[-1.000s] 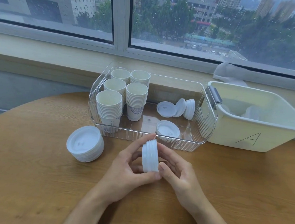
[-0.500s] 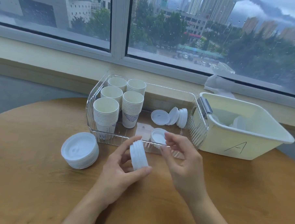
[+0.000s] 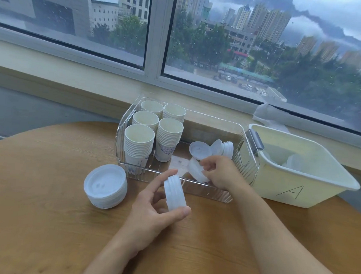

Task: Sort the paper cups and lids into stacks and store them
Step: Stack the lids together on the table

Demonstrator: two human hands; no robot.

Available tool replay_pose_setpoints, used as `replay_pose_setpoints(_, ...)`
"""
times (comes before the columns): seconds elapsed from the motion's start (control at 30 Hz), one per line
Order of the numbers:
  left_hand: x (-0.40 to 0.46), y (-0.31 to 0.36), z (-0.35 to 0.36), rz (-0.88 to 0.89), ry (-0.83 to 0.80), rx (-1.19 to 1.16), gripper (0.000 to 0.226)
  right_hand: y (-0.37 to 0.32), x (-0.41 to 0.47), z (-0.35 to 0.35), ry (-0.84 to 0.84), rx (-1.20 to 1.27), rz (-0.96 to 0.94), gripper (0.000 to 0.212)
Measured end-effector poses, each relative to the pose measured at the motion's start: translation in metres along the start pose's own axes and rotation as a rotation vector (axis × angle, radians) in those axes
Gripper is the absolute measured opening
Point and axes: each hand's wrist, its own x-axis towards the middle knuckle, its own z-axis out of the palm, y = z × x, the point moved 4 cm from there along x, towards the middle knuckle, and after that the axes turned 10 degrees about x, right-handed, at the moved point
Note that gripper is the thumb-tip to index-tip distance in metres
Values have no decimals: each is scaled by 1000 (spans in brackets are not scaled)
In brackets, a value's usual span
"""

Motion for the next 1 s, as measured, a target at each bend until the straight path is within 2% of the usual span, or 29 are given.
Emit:
replay_pose_setpoints(0.23,1,-2,1,11,2,23,82,3,7,4,-1,-70,76,31)
replay_pose_setpoints(0.33,1,-2,0,19,7,35,82,5,5,1,85,7,104,18)
replay_pose_setpoints(0.4,1,-3,1,21,7,38,83,3,4,-2,163,-56,70,18)
replay_pose_setpoints(0.53,1,-3,1,13,-3,41,82,-3,1,-2,212,-99,-73,40)
replay_pose_setpoints(0.63,0,-2,2,9,-8,44,82,-8,0,5,80,-74,-162,72)
replay_pose_setpoints(0.73,0,-1,2,6,-13,40,83,-7,2,9,-19,-115,-128,101)
replay_pose_setpoints(0.83,0,-1,1,-3,-9,34,81,-7,5,10,-49,-120,-113,110)
replay_pose_setpoints(1.0,0,-1,0,-10,3,38,81,-6,8,9,-26,-97,-150,105)
